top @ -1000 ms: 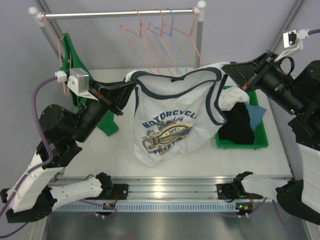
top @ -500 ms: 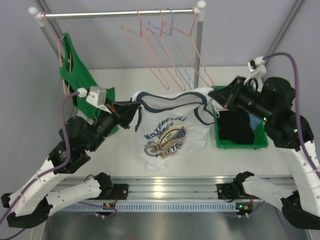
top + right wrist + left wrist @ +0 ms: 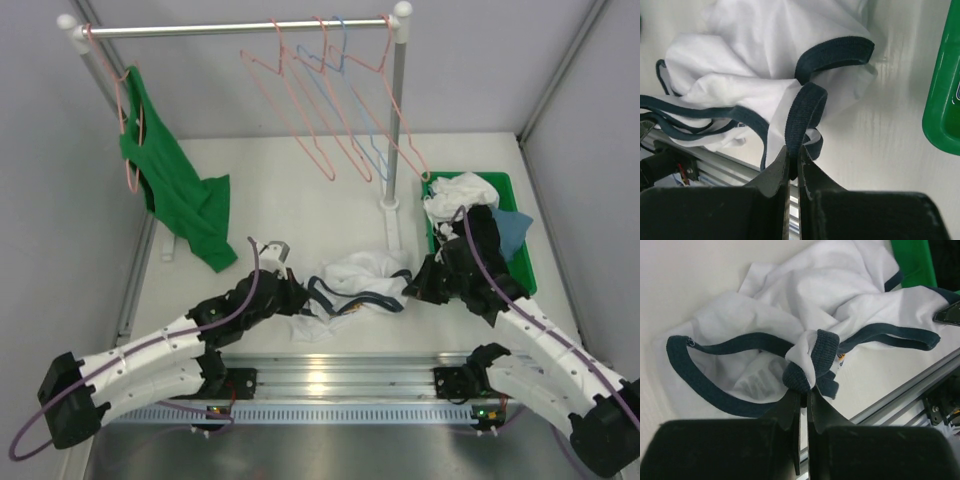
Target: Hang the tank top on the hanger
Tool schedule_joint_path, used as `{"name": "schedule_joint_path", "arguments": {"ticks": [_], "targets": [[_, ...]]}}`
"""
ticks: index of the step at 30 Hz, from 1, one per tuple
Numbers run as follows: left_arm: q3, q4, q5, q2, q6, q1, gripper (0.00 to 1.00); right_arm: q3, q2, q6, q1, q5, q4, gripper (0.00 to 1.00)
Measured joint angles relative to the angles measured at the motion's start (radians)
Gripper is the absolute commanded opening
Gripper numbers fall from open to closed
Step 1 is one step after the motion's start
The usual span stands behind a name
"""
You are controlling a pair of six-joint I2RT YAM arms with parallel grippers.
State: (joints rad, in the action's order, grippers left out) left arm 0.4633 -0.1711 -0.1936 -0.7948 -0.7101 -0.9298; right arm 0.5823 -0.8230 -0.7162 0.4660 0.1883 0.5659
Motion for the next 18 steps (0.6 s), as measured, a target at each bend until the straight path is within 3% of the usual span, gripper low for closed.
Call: {"name": "schedule_joint_path", "arguments": {"ticks": [4, 8, 18], "targets": [[-0.006, 0.046, 0.003, -0.09, -0.025, 0.0, 0.28, -0.02, -0.091, -0.009, 0.0, -0.004, -0.083, 0.0], [-0.005, 0.058, -0.002, -0.113, -0.029, 0.0, 0.42, -0.015, -0.168, -0.01, 0.0, -0.027, -0.143, 0.0], [0.076, -0.041, -0.104, -0.013, -0.024, 0.0, 0.5, 0.055, -0.222, -0.004, -0.006, -0.065, -0.176, 0.24]]}}
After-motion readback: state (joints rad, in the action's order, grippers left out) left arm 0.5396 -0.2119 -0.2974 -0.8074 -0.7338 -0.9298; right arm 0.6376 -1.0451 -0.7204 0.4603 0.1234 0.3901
